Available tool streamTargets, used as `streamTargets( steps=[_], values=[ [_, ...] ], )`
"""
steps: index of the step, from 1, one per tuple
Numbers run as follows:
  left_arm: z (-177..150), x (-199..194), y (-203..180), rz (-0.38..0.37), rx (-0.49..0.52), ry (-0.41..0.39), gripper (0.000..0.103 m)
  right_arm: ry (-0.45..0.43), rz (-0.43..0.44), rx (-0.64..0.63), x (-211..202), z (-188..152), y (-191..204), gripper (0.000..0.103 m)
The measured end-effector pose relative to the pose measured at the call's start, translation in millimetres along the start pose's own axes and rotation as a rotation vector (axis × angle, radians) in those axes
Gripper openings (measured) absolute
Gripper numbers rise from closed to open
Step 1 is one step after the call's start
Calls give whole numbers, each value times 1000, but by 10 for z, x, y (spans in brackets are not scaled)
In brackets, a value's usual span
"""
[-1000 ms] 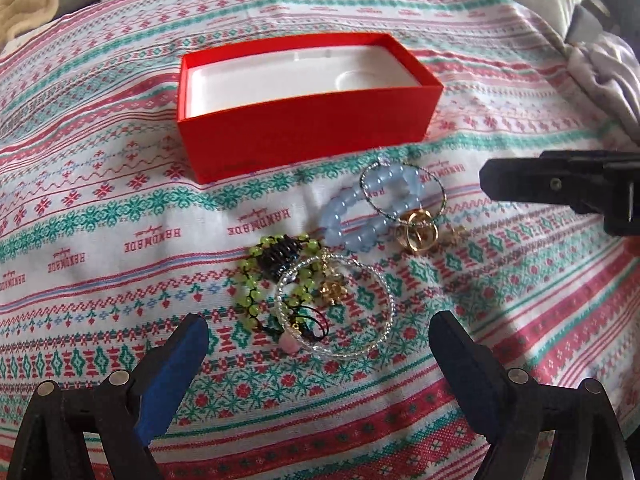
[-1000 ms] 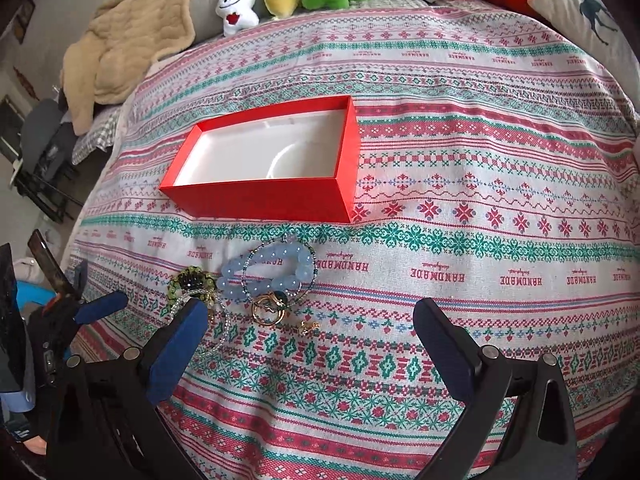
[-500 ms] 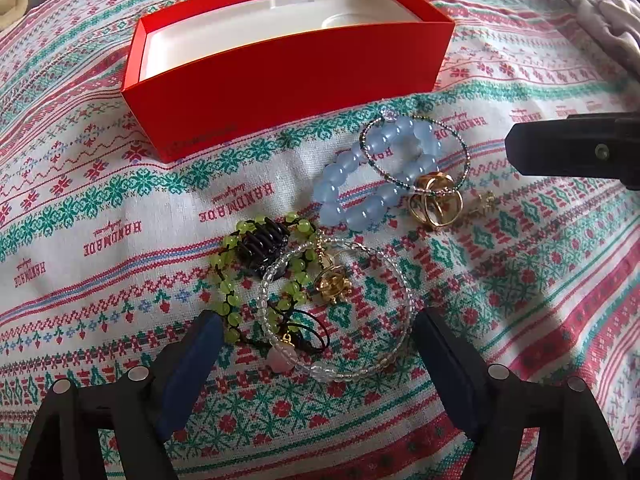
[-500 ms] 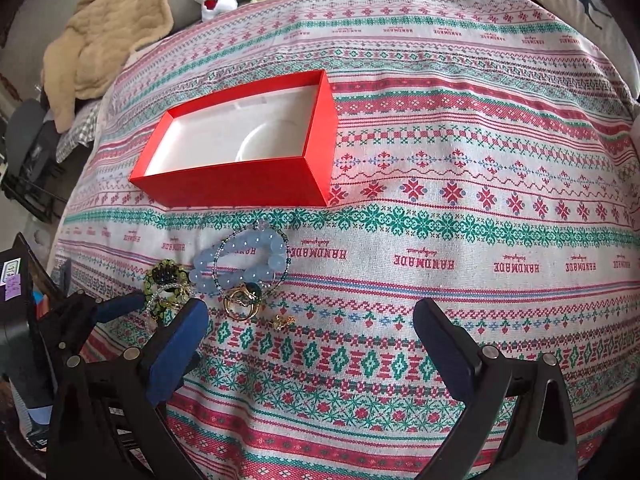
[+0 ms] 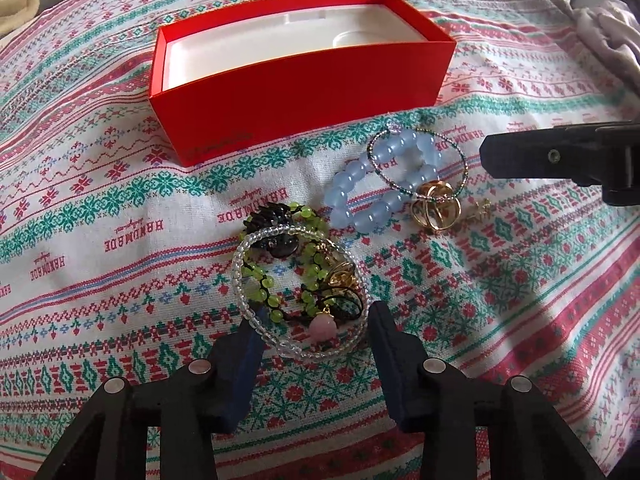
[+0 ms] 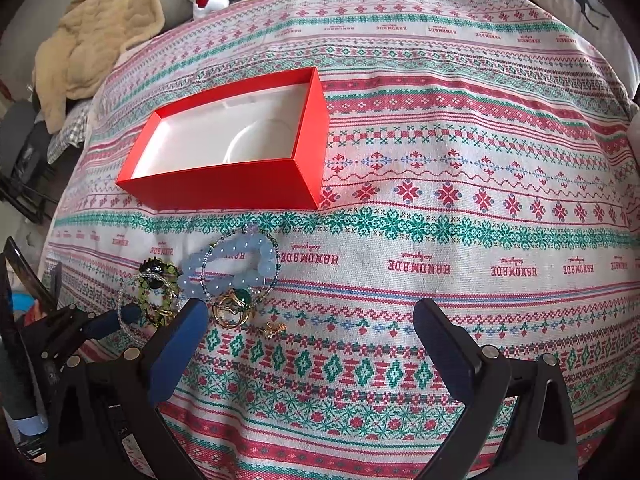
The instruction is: Organize jewelry
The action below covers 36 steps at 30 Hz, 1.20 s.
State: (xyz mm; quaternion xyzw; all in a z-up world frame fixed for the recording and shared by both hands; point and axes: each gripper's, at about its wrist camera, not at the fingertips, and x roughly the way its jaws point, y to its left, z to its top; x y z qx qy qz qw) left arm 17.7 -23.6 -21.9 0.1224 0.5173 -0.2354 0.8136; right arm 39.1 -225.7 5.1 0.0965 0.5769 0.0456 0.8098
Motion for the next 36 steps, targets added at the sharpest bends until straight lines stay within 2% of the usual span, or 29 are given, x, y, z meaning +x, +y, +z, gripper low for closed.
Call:
streamTargets(
  steps=[5, 9, 13, 15, 16, 17, 19, 21, 22, 24, 30, 36],
  values=[
    [-33, -64, 126, 8, -43, -9, 33, 10, -8, -19, 88, 50, 119, 101],
    [-72, -114, 272, 2, -93, -6, 33, 27, -15, -34, 193, 69, 207, 98],
    [-73, -117, 256, 10, -83, -1, 34, 51, -19, -58, 340, 98, 301, 94],
    [-56, -83, 194, 4, -64, 13, 47, 59, -35, -66, 410, 103, 333, 90],
    [-33, -61, 146, 7, -53, 16, 60, 55, -45, -73, 430, 109, 343, 89],
    [-24, -56, 110, 10, -39, 14, 68, 49, -58, -82, 438, 114, 353, 85],
    [-18, -65, 52, 3, -12, 6, 70, 34, -80, -110, 441, 144, 399, 73],
    [-6, -71, 24, -8, -1, 0, 73, 31, -75, -125, 421, 161, 400, 54],
    [-1, -67, 17, -10, 1, 1, 75, 32, -66, -127, 410, 164, 393, 53],
    [3, -52, 10, -6, 5, 6, 76, 33, -48, -127, 388, 162, 369, 39],
    [16, 22, -9, 6, 10, 31, 76, 37, -14, -130, 290, 116, 267, 25],
    [51, 130, -47, 30, 24, 53, 76, 24, -20, -117, 160, 67, 65, 23]
  ],
)
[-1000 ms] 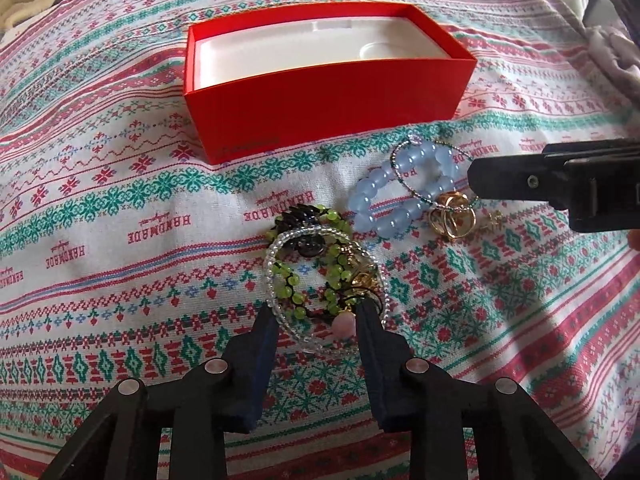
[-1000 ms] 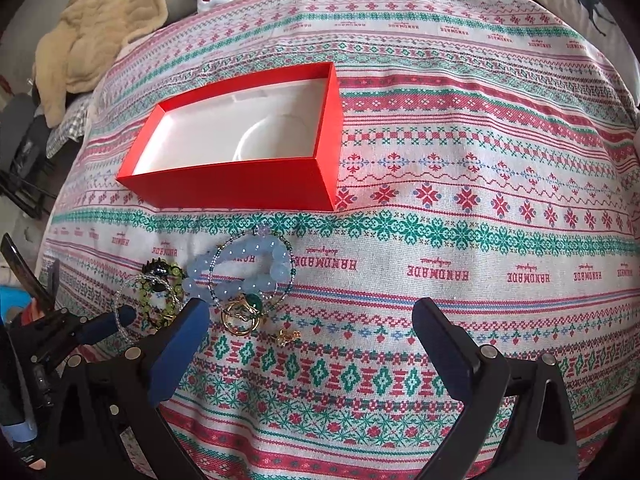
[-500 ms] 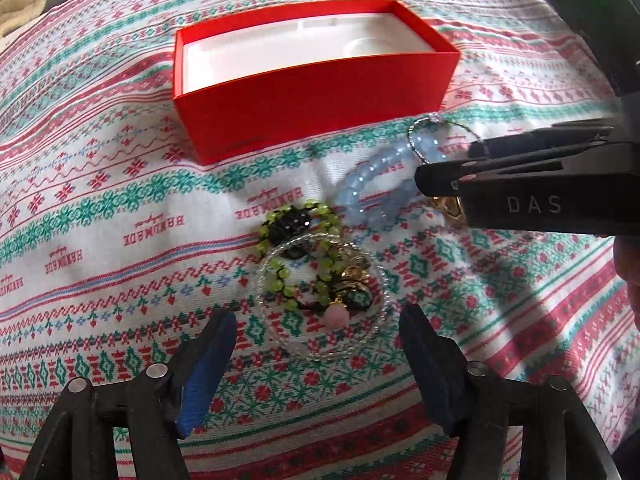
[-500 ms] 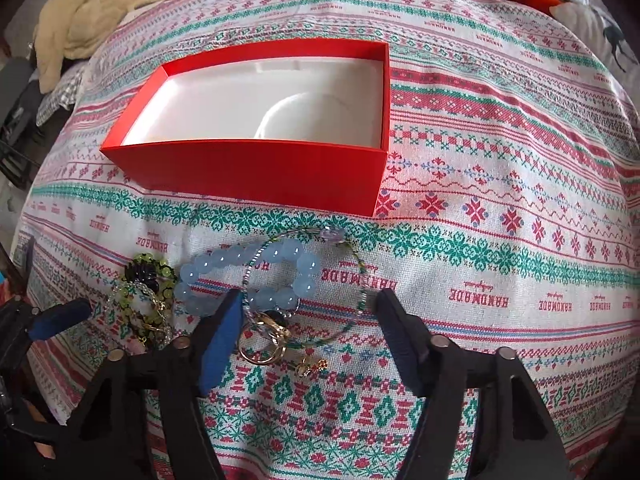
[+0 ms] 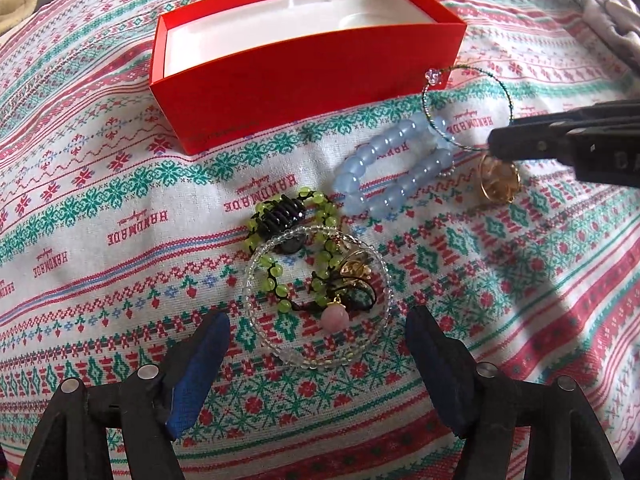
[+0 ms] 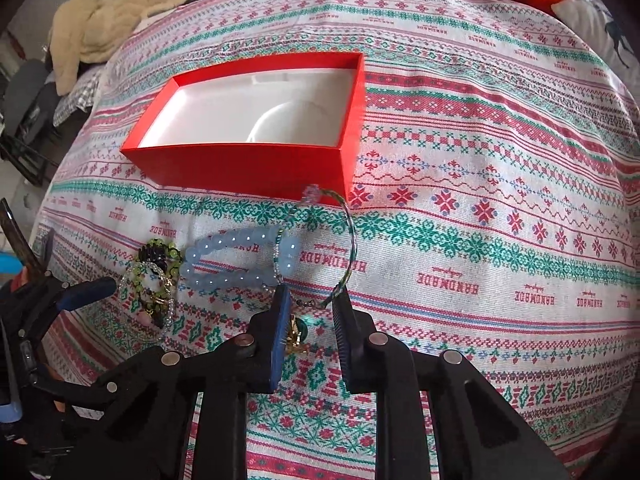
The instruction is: Organize jewelry
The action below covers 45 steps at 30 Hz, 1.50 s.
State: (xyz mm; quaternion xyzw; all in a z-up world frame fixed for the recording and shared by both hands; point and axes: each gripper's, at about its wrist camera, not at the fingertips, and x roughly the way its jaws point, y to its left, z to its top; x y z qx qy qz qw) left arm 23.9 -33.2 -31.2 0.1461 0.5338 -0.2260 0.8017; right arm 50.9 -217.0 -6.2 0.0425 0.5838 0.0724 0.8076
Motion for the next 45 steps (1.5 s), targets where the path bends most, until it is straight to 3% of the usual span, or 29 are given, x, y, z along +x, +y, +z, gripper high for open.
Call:
streamTargets(
  steps=[4, 6, 8, 18, 19, 21, 33, 38, 43, 45],
  values=[
    [5, 22, -16, 10, 5, -4, 77, -6, 11, 18, -41, -12, -110, 29],
    [14, 33, -11, 12, 0, -4, 78, -14, 24, 32, -46, 24, -121, 59],
    [21, 42, 0, 9, -4, -3, 78, -36, 35, 36, -57, 58, -104, 73],
    [-22, 29, 32, 15, -12, -11, 78, -25, -69, 13, 249, 173, 29, 70],
    [-34, 24, 29, 14, -8, -12, 78, -30, -69, 6, 252, 181, 44, 67],
    [-45, 17, 19, 13, -1, -16, 78, -30, -54, -9, 236, 188, 73, 53],
    [46, 99, -91, -11, 4, -34, 78, -46, -23, 38, -8, 128, -87, 51],
    [54, 82, -37, -20, -24, -36, 60, -43, -27, 39, -44, 106, -120, 51],
    [-5, 8, -12, -28, -20, -44, 54, -48, -23, 40, -102, 89, -118, 51],
    [-22, -35, -19, -31, -18, -52, 40, -56, -17, 36, -138, 90, -103, 51]
  ],
)
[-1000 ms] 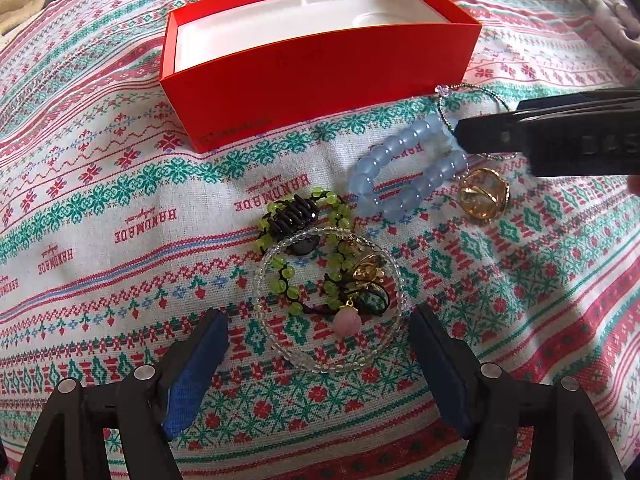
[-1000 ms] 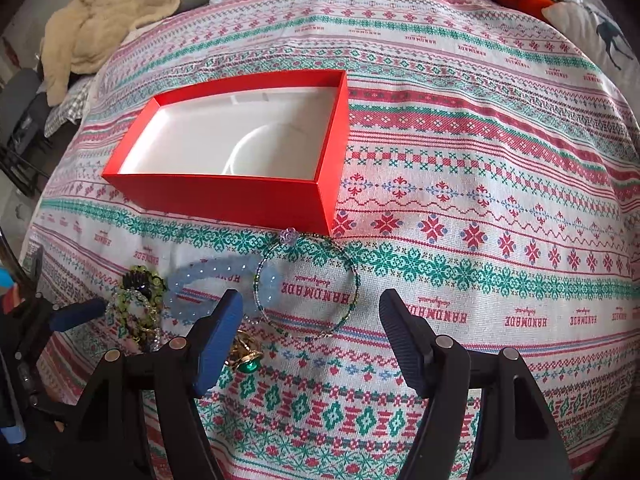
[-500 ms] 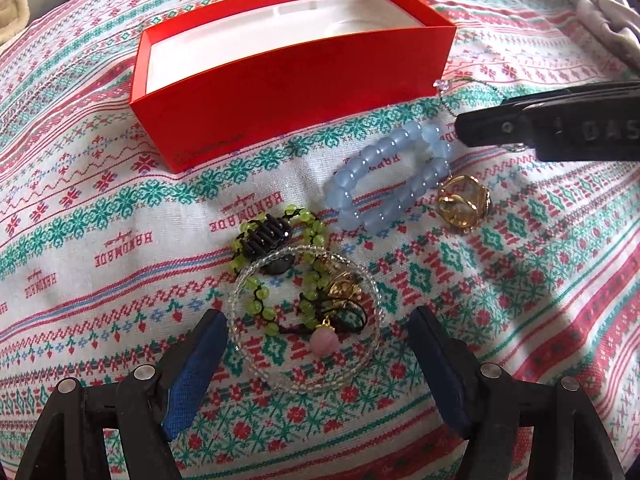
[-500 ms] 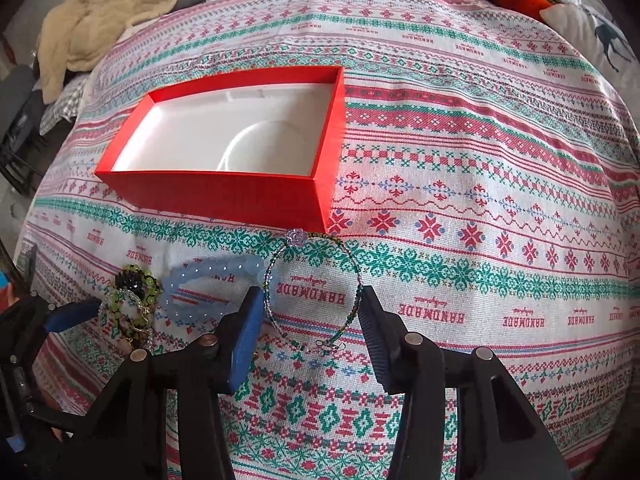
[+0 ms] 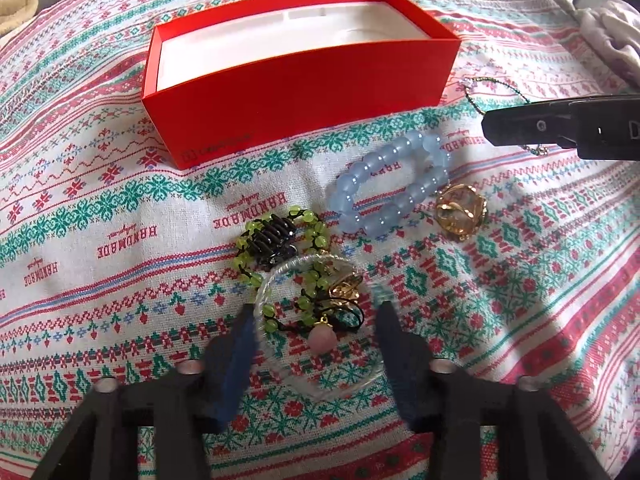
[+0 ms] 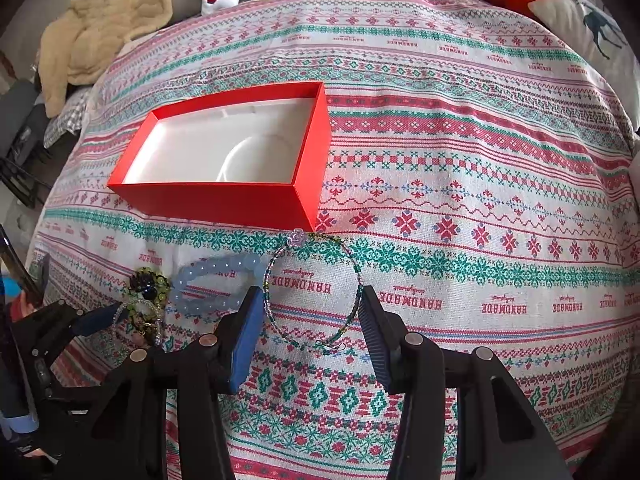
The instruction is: Organize jewelry
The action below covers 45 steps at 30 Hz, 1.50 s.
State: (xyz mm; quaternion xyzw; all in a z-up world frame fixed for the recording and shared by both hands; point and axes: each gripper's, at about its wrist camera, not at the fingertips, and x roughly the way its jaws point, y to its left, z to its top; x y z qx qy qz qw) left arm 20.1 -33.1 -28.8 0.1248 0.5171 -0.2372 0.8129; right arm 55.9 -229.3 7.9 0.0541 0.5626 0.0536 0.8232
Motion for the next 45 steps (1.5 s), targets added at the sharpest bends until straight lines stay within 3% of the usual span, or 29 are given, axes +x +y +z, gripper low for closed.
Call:
streamTargets(
  steps=[6, 8, 9, 13, 16, 20, 25, 28, 31, 33, 45],
  values=[
    [-44, -114, 87, -13, -33, -18, 38, -28, 16, -18, -127, -7, 63, 51],
    [-64, -140, 128, -41, -50, -21, 23, -31, 14, -17, -131, -8, 68, 51],
    [-75, -129, 153, -54, -58, -13, 22, -30, 13, -15, -128, -11, 66, 51],
    [-109, -40, 232, -20, -103, 36, 22, -25, 11, -7, -114, -25, 56, 51],
    [-126, -184, 309, -75, -146, -5, 22, -28, 11, -7, -124, -27, 59, 51],
    [-125, -319, 164, -155, -67, -55, 22, -33, 9, -14, -138, -23, 68, 51],
    [-76, -41, -186, -134, 64, 67, 22, -22, 9, -18, -110, -28, 84, 51],
    [-48, -15, -188, -124, 44, 72, 21, -17, 9, -22, -95, -32, 90, 51],
    [-11, -20, -115, -114, 5, 71, 4, -18, 5, -26, -96, -26, 95, 51],
    [-17, -41, -89, -111, -13, 67, 0, -21, 4, -30, -104, -17, 105, 51],
    [44, -459, 147, -173, -117, -54, 0, -77, 18, -37, -278, 11, 191, 51]
  ],
)
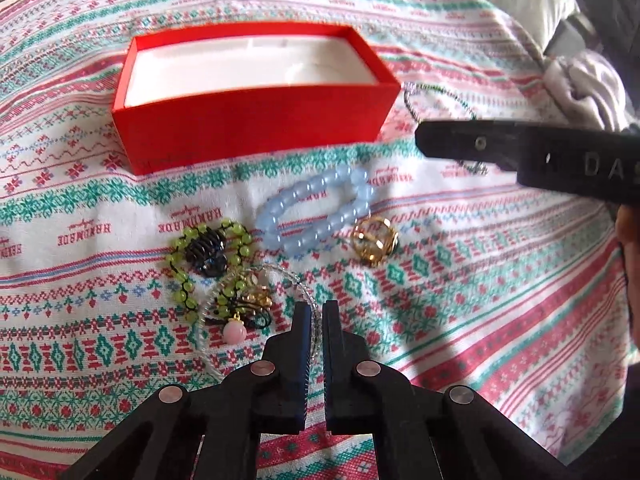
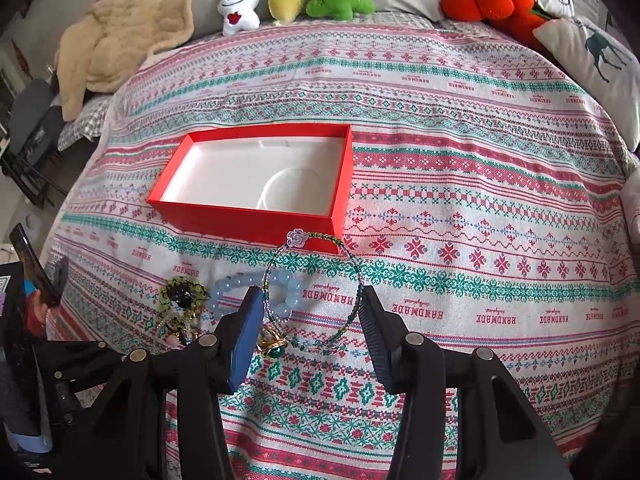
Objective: Organize jewelry
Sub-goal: 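Lower both bracelets into the red box and open both tools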
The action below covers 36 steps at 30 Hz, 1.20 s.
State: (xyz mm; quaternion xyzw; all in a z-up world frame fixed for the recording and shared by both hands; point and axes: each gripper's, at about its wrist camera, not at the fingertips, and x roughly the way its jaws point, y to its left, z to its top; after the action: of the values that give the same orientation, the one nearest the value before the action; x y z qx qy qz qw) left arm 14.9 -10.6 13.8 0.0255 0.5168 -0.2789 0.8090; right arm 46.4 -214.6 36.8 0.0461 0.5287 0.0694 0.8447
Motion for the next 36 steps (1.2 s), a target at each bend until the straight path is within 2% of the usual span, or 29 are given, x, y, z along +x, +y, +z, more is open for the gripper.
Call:
streamTargets(
  steps=[4, 11, 22, 28, 36],
  values=[
    [47, -254, 28, -4, -9, -74, 0, -12, 16, -3, -56, 8, 40, 51],
    [313, -449, 1, -19, -41, -158, 0, -55, 43, 29, -205, 101, 25, 51],
    [922, -304, 3, -11, -109, -218, 0, -57, 69, 81, -126, 307, -24, 51],
    [1114, -230, 156, -117, -174, -282, 0, -55, 72, 117, 50, 446, -49, 51],
    [1287, 29, 330, -228, -256, -278, 0, -65, 95, 178, 260, 584, -87, 51]
  ],
)
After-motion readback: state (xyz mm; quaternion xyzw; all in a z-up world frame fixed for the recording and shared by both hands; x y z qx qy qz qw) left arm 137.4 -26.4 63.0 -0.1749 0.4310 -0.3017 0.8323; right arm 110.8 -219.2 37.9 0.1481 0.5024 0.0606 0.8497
